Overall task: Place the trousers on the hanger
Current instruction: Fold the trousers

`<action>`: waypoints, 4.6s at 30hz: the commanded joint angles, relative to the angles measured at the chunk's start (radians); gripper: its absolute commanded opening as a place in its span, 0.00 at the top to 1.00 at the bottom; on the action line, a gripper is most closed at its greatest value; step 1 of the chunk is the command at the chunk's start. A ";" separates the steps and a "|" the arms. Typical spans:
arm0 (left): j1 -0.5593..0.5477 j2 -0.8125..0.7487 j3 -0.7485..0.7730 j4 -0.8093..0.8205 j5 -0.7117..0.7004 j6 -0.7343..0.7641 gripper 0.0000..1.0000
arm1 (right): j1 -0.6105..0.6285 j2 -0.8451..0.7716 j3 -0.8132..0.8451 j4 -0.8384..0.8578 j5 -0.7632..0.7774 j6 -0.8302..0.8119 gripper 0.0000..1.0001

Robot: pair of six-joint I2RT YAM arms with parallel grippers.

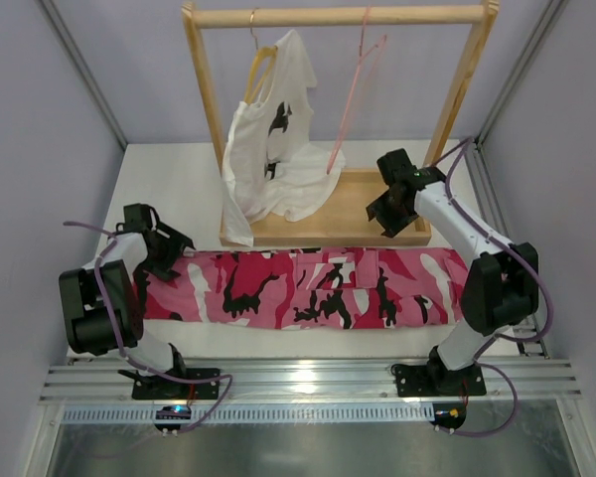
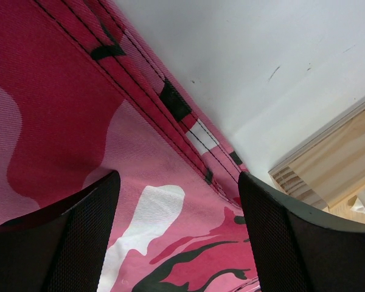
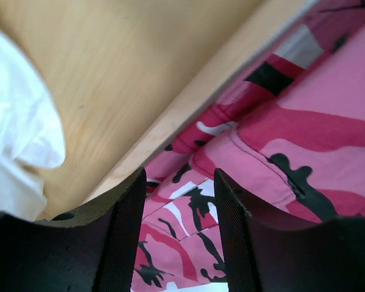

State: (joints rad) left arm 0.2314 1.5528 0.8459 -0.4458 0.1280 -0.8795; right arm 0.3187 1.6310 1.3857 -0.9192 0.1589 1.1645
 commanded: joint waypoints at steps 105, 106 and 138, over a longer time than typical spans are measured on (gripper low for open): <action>-0.029 0.006 0.005 -0.157 -0.306 0.132 0.18 | -0.708 -0.421 -0.709 0.454 0.068 -0.394 0.40; -0.006 0.025 0.010 -0.162 -0.300 0.128 0.18 | -0.714 -0.399 -0.677 0.444 0.127 -0.408 0.40; 0.162 -0.198 0.022 -0.145 -0.058 0.304 0.18 | -0.172 -0.740 -0.853 0.787 -0.618 -0.442 0.40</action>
State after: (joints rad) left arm 0.3325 1.3586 0.8982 -0.5987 0.0128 -0.6094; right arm 0.1070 0.8776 0.5945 -0.2165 -0.3489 0.6605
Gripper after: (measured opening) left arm 0.821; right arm 0.598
